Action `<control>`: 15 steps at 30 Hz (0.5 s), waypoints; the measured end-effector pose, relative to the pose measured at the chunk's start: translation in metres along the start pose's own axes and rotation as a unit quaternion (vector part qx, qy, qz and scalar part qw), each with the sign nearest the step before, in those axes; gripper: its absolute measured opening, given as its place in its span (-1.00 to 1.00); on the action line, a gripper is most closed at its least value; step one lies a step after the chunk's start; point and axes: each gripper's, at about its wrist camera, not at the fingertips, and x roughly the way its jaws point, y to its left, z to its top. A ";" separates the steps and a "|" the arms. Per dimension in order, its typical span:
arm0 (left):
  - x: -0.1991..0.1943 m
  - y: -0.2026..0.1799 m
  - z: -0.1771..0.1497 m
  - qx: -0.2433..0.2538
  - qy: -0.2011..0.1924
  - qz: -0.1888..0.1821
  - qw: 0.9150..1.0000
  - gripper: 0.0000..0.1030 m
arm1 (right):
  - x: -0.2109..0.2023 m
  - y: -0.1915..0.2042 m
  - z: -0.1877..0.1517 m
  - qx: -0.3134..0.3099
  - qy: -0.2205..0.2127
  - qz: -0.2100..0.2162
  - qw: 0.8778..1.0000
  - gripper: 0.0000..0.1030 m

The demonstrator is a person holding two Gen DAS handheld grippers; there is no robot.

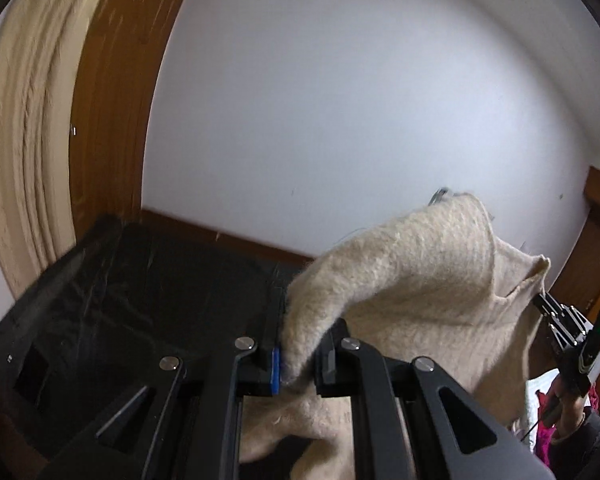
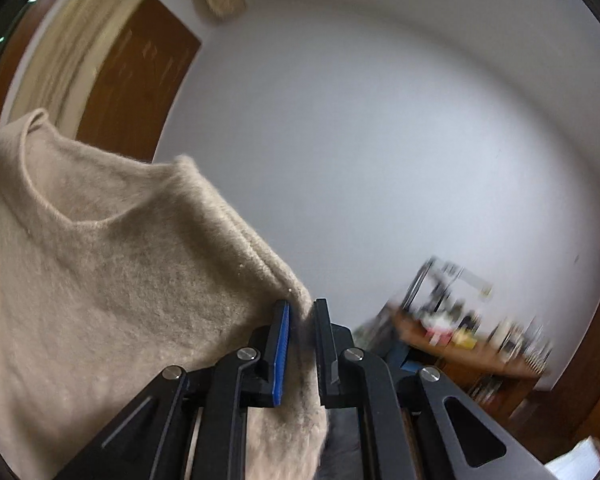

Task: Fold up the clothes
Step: 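Lay the sweater flat on the cover and open both grippers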

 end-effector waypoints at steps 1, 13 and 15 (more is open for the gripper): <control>0.019 0.005 -0.002 -0.001 0.015 0.006 1.000 -0.76 | 0.021 0.005 -0.008 0.001 0.020 0.004 1.000 -0.80; 0.267 0.053 -0.081 0.066 0.230 0.110 0.965 -0.61 | 0.226 0.074 -0.149 -0.006 0.290 0.051 0.956 -0.79; 0.284 0.057 -0.090 0.071 0.260 0.127 0.955 -0.40 | 0.237 0.078 -0.164 0.010 0.321 0.061 0.945 -0.78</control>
